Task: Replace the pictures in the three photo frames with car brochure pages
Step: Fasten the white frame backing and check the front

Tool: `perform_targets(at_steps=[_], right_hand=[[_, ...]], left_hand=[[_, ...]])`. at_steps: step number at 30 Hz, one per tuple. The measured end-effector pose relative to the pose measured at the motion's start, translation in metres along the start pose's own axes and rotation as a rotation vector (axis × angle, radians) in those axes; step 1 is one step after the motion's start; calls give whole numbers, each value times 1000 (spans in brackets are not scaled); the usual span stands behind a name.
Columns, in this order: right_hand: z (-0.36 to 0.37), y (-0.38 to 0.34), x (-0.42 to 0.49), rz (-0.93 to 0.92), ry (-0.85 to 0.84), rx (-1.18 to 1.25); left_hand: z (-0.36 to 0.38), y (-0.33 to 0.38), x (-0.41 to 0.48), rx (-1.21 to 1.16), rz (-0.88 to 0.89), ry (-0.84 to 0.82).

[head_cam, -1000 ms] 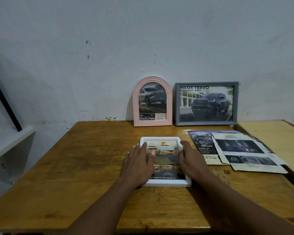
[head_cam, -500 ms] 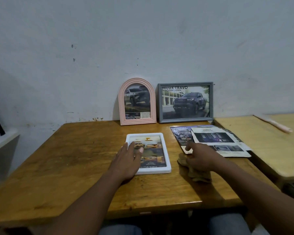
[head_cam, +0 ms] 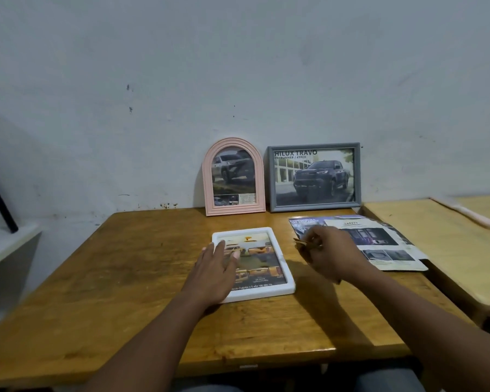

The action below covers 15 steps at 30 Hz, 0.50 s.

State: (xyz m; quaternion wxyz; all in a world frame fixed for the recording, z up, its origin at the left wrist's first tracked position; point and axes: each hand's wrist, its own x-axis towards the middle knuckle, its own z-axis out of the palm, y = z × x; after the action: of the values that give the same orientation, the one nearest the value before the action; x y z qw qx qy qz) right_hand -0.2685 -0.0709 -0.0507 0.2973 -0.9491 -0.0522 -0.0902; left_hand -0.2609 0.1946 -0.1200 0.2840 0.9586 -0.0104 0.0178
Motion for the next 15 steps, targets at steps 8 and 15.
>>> perform_targets(at_steps=[8, 15], right_hand=[[37, -67, 84, -213, -67, 46], [118, -88, 105, -371, -195, -111]], left_hand=[[-13, -23, 44, -95, -41, 91], [-1, -29, 46, -100, 1, 188]])
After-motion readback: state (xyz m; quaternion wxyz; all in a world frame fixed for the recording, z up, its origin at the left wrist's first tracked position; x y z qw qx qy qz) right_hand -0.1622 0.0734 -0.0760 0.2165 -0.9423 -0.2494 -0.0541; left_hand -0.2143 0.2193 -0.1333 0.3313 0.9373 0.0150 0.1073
